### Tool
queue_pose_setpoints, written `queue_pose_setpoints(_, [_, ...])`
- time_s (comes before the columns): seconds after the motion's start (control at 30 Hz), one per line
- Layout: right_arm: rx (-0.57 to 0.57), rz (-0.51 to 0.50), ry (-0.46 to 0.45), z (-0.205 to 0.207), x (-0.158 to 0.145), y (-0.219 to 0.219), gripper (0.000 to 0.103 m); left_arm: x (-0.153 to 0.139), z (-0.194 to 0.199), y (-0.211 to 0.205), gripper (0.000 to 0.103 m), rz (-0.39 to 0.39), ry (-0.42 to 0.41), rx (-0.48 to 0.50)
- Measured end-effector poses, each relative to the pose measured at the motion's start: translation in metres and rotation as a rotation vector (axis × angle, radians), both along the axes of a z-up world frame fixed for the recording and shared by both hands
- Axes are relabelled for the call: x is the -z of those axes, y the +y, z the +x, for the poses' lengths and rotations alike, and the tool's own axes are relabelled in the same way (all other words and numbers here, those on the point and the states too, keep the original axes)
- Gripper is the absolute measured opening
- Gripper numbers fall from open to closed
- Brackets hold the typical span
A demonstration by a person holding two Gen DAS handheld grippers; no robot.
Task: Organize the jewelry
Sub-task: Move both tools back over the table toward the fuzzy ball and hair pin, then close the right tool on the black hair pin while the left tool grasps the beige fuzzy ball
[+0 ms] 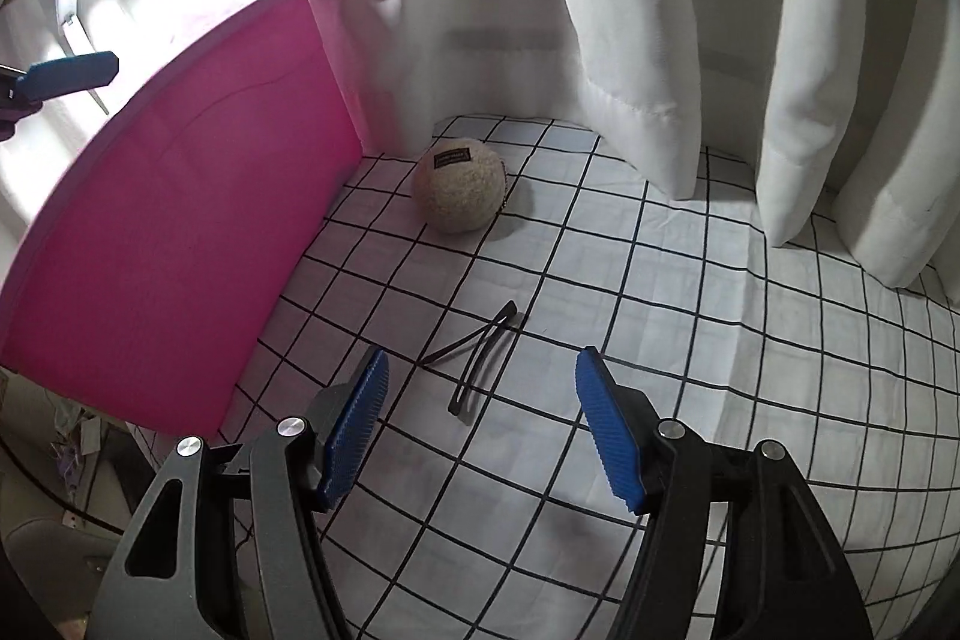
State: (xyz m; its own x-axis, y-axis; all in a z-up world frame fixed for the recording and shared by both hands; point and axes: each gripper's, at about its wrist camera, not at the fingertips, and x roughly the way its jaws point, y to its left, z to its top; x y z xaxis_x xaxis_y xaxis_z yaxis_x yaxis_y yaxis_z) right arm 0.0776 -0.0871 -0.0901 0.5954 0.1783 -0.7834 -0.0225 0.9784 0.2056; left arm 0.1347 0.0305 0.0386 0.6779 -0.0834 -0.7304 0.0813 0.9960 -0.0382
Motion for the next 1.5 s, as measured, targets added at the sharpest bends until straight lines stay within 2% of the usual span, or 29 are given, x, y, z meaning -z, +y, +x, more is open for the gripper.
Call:
queue_pose_setpoints(0.23, [-0.008, -0.041, 0.025, 0.022, 0.029, 0.023, 0.062, 0.008, 0.006, 0.007, 0.086, 0.001, 0.016, -0.016])
queue_pose_setpoints(0.37, [0.007, -0.103, 0.040, 0.028, 0.044, 0.032, 0.062, 0.010, 0.009, 0.008, 0.086, 0.001, 0.020, -0.011])
queue_pose_setpoints(0.6, [0.041, -0.180, 0.034, 0.031, 0.056, 0.023, 0.059, 0.014, 0.011, 0.009, 0.086, 0.002, 0.018, -0.018])
queue_pose_setpoints(0.67, [0.051, -0.181, 0.024, 0.030, 0.054, 0.013, 0.050, 0.014, 0.011, 0.008, 0.087, 0.004, 0.012, -0.027])
queue_pose_setpoints(0.77, [0.050, -0.186, 0.015, 0.032, 0.053, -0.002, 0.028, 0.013, 0.011, 0.008, 0.087, -0.005, 0.007, -0.044])
queue_pose_setpoints(0.8, [0.051, -0.187, 0.014, 0.035, 0.053, -0.007, 0.008, 0.013, 0.010, 0.008, 0.087, -0.010, 0.004, -0.048])
queue_pose_setpoints(0.83, [0.049, -0.174, 0.017, 0.037, 0.053, -0.012, 0.002, 0.011, 0.009, 0.008, 0.087, -0.014, -0.001, -0.047])
queue_pose_setpoints(0.97, [0.020, -0.164, 0.013, 0.037, 0.051, -0.023, 0.002, 0.005, 0.000, -0.003, 0.087, 0.008, -0.040, -0.021])
queue_pose_setpoints(1.13, [0.032, -0.148, 0.005, 0.031, 0.051, -0.041, 0.002, 0.005, -0.008, -0.025, 0.087, -0.003, -0.035, 0.039])
queue_pose_setpoints(1.5, [0.050, -0.143, -0.020, 0.023, 0.046, -0.080, 0.002, 0.043, -0.004, -0.067, 0.087, 0.033, 0.006, 0.086])
